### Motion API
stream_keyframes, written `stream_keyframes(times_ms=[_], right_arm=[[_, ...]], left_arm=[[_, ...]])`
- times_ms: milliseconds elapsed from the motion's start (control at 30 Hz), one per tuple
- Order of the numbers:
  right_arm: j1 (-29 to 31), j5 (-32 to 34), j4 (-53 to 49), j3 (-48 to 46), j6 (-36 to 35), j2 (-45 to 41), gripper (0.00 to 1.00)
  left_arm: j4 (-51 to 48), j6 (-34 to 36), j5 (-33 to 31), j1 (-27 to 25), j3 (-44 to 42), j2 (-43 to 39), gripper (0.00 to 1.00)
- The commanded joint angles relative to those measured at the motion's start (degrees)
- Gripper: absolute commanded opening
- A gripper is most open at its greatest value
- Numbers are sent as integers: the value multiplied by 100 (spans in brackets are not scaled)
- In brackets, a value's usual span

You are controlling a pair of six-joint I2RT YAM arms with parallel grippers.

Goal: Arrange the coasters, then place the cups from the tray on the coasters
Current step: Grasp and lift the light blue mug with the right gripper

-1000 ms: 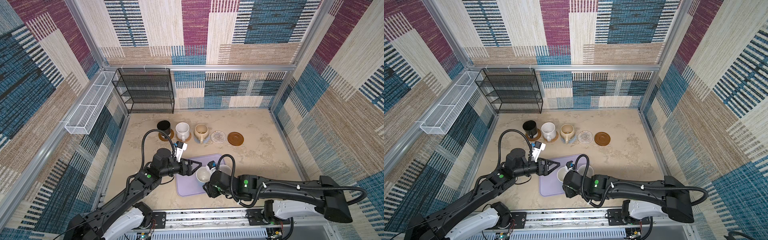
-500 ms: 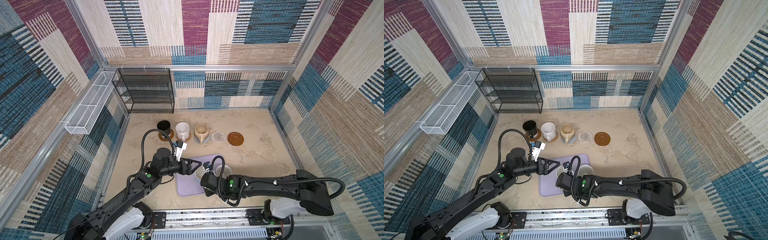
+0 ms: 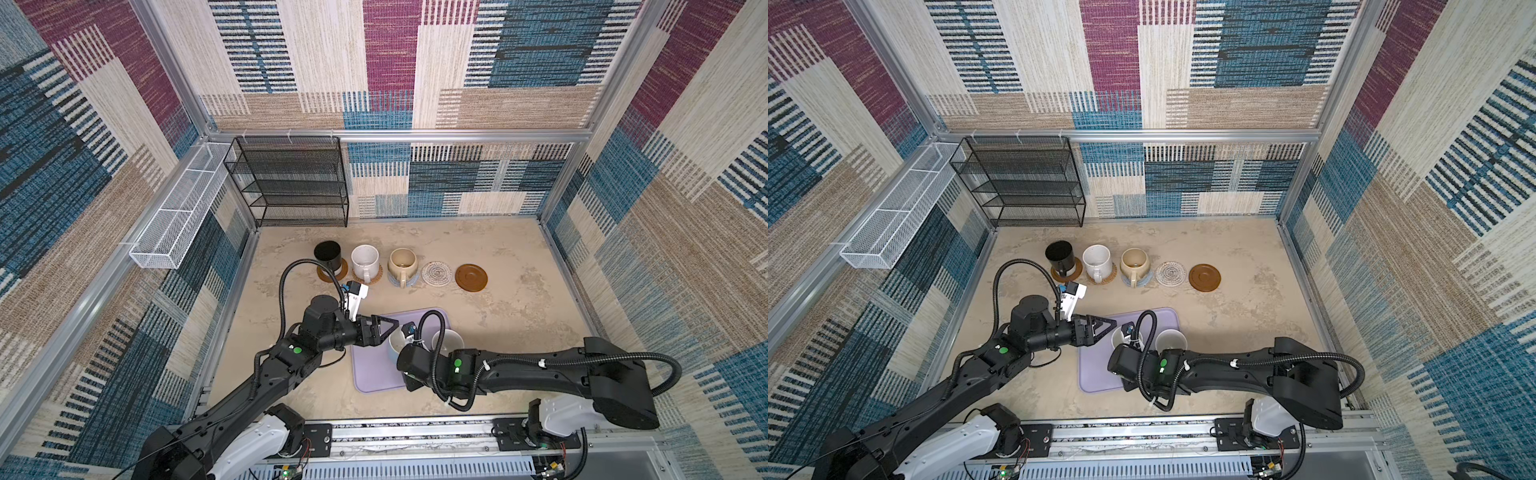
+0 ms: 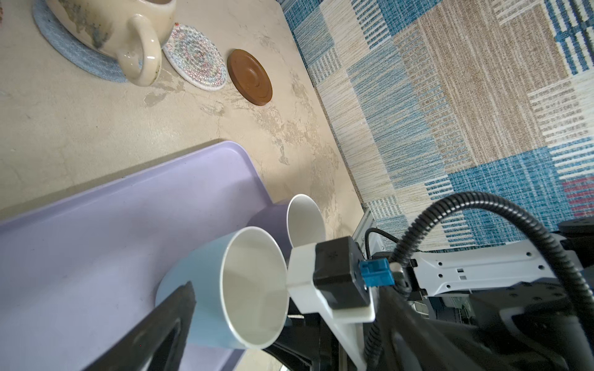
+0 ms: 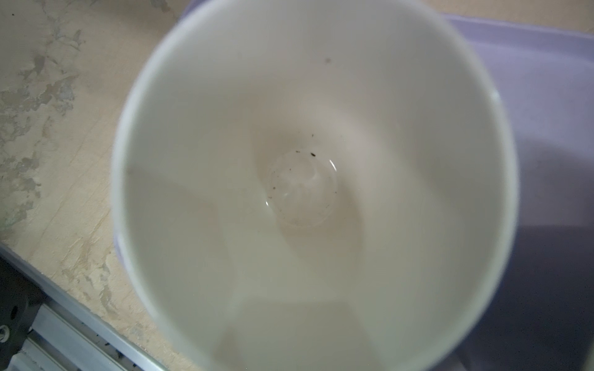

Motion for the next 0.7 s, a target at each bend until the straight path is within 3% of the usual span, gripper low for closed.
stream_keyframes(times_ms=[0, 167, 333, 667], right_arm=[[13, 17, 150, 76, -66, -5, 3], [13, 59, 193, 75, -132, -131, 0], [7, 63, 524, -138, -248, -427, 0], [-146, -46, 784, -157, -649, -697, 0]], left_arm=[[252, -114, 23, 33, -18, -59, 91], [185, -244, -168, 124, -59, -255, 100], [-295, -177, -637, 160, 2, -628, 100], [-675, -69, -948, 162, 139, -745, 100]])
